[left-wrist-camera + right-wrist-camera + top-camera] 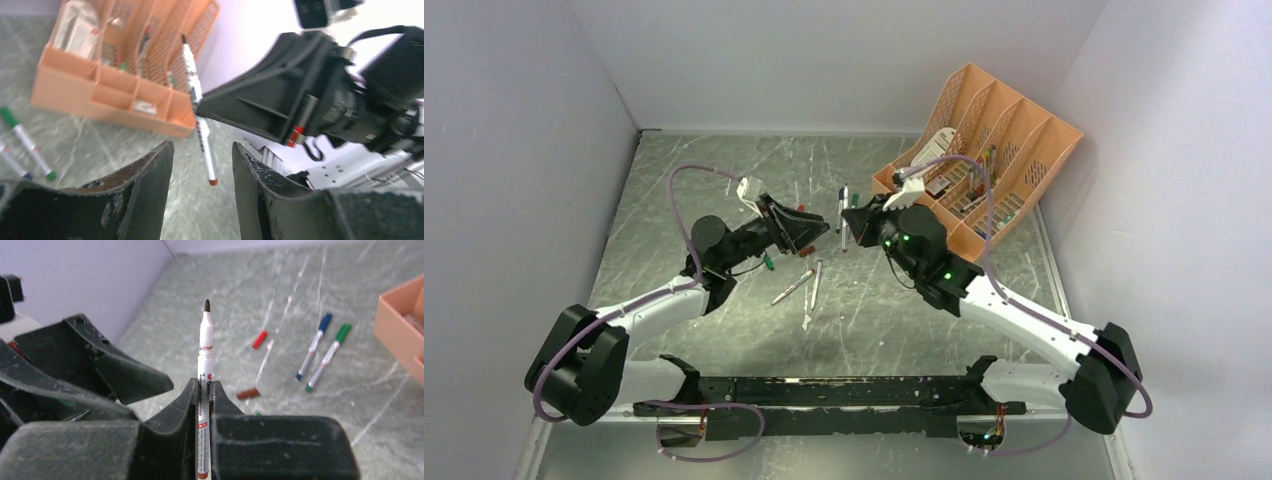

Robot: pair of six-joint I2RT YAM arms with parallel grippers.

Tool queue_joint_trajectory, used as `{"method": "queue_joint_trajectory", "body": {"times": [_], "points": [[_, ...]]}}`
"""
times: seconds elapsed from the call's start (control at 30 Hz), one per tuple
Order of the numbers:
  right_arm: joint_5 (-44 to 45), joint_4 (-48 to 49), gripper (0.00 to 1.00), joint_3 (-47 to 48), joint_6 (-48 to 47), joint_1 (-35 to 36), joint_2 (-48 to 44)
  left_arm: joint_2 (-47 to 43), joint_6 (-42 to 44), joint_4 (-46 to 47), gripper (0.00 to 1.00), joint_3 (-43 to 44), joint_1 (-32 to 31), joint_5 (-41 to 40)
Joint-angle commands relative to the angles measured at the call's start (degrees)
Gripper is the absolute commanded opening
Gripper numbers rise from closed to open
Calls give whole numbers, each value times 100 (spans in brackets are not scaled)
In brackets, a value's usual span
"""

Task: Insert the pens into the pen caps

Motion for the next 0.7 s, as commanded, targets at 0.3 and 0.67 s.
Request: {"method": "queue_joint_trajectory", "body": {"times": [0.3, 0.67], "points": [[-1339, 1737, 0, -197, -332, -186, -615, 600, -826, 2671, 63, 335, -220, 1170], [-1426, 1734, 0, -217, -290, -182, -591, 1043, -647, 2346, 58, 935, -525, 1096]]}}
